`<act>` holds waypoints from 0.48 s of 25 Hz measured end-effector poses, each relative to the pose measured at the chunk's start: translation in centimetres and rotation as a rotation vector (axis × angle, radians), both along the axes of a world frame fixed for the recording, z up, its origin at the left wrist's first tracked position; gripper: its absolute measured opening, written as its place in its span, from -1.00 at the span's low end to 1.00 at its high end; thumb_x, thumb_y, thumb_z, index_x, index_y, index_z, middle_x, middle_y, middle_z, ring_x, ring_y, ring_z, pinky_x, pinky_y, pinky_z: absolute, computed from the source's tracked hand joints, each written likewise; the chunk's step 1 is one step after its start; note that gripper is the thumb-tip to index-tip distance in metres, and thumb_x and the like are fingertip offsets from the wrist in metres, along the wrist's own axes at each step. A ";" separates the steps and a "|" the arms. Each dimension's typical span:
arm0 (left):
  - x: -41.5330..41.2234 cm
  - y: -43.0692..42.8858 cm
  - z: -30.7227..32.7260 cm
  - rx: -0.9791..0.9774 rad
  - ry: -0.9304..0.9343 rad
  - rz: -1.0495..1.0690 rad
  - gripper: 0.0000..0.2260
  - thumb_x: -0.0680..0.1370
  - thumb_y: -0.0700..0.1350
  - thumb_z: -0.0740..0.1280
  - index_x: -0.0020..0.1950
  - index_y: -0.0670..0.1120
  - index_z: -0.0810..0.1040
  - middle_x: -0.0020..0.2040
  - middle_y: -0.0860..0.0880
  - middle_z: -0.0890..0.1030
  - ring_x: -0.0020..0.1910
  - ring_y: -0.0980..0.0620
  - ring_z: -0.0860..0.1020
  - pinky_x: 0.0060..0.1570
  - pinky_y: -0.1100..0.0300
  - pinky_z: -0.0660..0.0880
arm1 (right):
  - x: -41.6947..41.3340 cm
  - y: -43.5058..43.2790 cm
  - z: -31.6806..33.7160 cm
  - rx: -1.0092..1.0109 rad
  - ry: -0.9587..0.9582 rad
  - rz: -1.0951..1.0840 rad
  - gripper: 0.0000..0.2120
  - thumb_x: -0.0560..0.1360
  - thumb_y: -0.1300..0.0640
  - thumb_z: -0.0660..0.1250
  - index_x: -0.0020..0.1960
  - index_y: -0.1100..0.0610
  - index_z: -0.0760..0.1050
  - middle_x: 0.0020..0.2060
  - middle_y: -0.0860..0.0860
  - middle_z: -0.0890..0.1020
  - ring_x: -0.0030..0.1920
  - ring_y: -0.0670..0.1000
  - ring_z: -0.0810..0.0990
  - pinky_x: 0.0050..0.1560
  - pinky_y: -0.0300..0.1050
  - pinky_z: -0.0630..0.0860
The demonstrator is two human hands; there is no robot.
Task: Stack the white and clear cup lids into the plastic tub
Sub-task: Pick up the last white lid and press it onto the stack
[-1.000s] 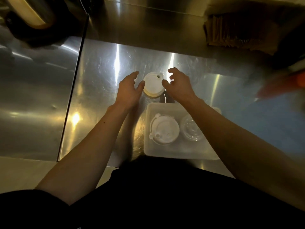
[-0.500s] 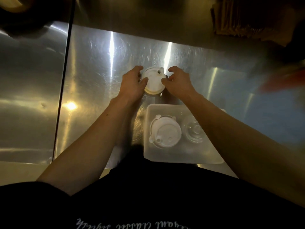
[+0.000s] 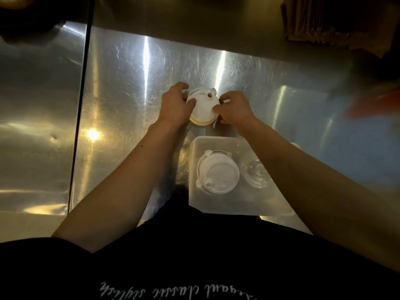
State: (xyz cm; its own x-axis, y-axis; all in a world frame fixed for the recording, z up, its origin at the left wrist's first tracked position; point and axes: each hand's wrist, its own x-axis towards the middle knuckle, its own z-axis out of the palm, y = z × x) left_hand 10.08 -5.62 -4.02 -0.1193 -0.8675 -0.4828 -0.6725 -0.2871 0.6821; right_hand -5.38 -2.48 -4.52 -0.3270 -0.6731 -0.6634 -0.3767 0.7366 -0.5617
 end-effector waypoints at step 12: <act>0.1 1.2 0.7 0.025 0.062 0.132 -0.74 0.52 -0.22 0.36 0.21 -0.18 0.60 0.08 -0.06 0.62 0.03 0.05 0.57 0.07 0.25 0.45 | -0.2 0.3 0.0 -0.064 -0.074 -0.120 -0.67 0.41 0.22 0.41 0.17 0.14 0.54 0.05 0.11 0.63 0.08 0.13 0.64 0.15 0.09 0.61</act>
